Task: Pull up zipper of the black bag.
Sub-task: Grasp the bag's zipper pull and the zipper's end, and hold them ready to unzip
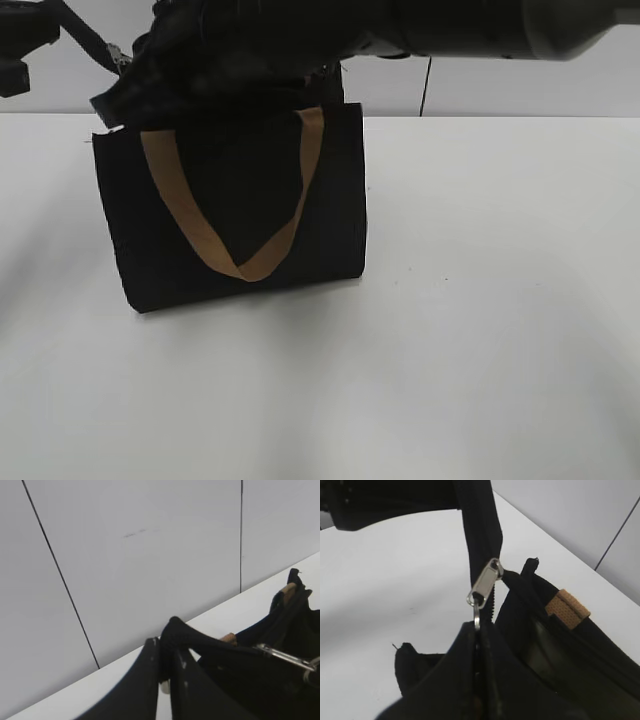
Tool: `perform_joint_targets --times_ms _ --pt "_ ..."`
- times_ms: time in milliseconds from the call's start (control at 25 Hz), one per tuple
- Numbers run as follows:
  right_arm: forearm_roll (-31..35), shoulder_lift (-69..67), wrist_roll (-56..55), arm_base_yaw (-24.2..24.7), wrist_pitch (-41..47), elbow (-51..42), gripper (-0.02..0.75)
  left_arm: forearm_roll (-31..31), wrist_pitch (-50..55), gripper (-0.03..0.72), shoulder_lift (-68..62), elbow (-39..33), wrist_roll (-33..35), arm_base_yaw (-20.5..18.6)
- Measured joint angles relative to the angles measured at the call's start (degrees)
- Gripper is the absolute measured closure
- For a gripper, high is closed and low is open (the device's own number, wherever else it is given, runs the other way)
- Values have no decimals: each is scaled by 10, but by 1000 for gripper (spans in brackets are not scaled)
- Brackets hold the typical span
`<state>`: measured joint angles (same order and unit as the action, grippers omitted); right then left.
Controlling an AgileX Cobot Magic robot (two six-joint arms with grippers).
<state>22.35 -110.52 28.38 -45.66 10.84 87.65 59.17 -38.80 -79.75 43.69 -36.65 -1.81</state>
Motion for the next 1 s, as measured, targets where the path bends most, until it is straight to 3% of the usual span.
perform_joint_targets --times_ms 1000 --pt "14 -58 -13 -1 -63 12 744 2 -20 673 0 0 0 0"
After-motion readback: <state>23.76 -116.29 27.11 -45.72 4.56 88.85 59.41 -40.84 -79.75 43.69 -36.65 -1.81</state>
